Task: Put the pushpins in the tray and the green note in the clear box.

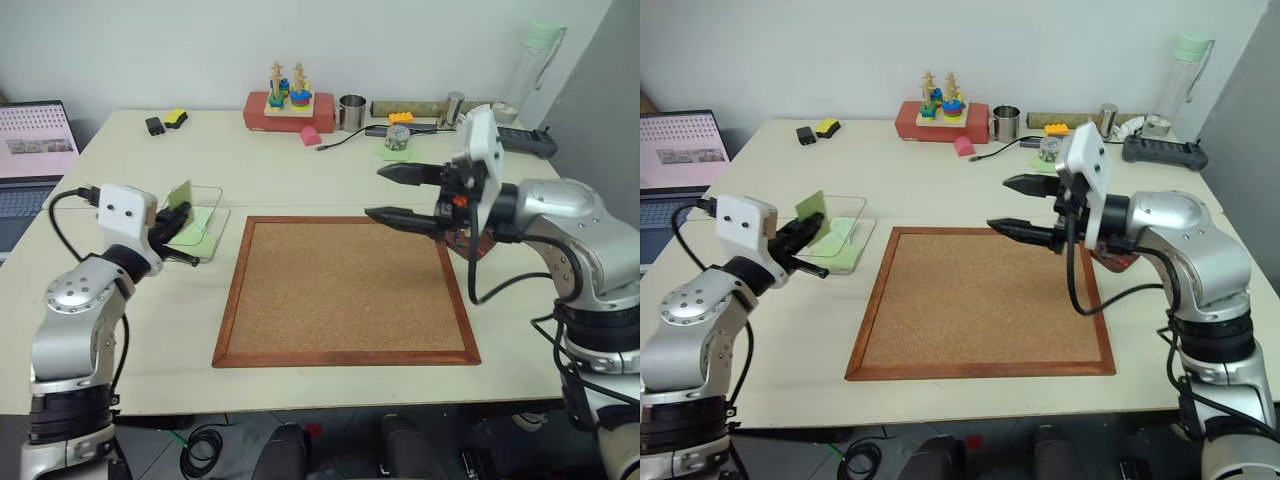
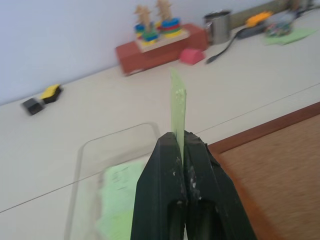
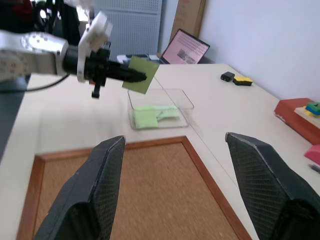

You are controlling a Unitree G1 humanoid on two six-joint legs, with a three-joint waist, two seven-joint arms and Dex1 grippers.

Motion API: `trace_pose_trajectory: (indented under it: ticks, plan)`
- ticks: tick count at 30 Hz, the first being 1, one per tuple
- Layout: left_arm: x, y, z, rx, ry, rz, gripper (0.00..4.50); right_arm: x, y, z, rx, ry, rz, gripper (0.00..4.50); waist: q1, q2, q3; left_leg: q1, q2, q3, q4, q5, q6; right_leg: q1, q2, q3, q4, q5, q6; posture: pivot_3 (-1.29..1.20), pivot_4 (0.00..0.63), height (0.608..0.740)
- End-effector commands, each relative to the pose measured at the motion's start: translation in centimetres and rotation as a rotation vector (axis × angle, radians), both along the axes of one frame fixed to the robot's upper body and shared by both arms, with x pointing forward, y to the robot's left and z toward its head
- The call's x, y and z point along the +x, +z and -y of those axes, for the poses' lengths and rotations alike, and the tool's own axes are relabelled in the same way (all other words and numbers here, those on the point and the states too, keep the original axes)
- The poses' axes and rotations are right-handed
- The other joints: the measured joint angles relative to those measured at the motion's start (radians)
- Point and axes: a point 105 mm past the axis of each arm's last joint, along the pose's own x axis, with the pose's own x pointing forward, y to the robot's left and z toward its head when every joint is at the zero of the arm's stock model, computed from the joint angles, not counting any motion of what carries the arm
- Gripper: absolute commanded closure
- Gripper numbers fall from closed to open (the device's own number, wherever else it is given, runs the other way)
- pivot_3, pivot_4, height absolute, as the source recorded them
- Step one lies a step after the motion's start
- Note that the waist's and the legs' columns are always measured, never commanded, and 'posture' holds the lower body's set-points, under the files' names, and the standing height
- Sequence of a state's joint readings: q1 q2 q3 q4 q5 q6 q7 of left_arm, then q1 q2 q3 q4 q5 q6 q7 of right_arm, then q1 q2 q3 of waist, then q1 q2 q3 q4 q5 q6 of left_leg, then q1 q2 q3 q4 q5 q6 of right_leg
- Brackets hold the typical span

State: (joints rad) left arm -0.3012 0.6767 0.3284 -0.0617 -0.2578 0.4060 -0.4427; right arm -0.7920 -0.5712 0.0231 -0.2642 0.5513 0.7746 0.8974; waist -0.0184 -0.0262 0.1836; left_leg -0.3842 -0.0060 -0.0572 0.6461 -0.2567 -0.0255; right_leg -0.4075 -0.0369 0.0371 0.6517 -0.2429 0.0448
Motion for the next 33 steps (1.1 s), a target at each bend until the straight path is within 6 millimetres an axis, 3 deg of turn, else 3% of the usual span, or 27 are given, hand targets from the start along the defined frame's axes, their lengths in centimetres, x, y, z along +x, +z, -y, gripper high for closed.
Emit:
trace_pose_trajectory:
  ticks: [1,11,16,25,33]
  plan:
    - [1.2,1.7,-1.5,0.063,0.063,0.042,4.5,-0.1,0.5,-0.1,-0.009,-0.003,0.015,1.15,0.003,0.0,0.0,-0.001,0.0,0.0,-0.001,0.0,0.0,0.0,0.0,0.0,-0.002,0.0,0.0,0.0,0.15,0.74]
    - [3.1,0.9,-3.3,0.054,0.122,-0.018,4.5,-1.8,-1.0,0.2,-0.083,0.063,0.011,1.15,-0.007,0.0,0.0,-0.006,0.0,0.0,-0.001,-0.001,0.0,-0.005,-0.001,0.001,-0.004,0.002,0.002,0.0,0.15,0.74]
    - [3.2,0.9,-2.7,0.034,0.067,-0.038,3.58,-1.9,-1.5,0.6,-0.118,0.058,0.022,1.13,-0.009,0.0,0.0,-0.014,0.0,-0.001,0.0,0.0,0.0,-0.013,-0.001,0.002,0.0,0.002,0.002,0.0,0.15,0.74]
    - [2.2,2.3,-2.6,0.061,0.037,-0.008,1.84,-1.5,-1.9,1.5,-0.132,0.042,0.021,1.13,-0.01,0.0,0.0,-0.014,0.0,0.0,0.001,0.0,0.0,-0.013,-0.001,0.002,0.001,0.002,0.002,0.0,0.15,0.74]
    - [1.0,2.2,-2.3,0.089,-0.023,-0.048,0.19,-0.9,-2.5,3.3,-0.155,-0.019,0.016,1.13,-0.011,0.0,0.0,-0.013,0.0,0.0,0.001,0.0,0.0,-0.014,-0.001,0.003,0.004,0.002,0.002,0.0,0.15,0.74]
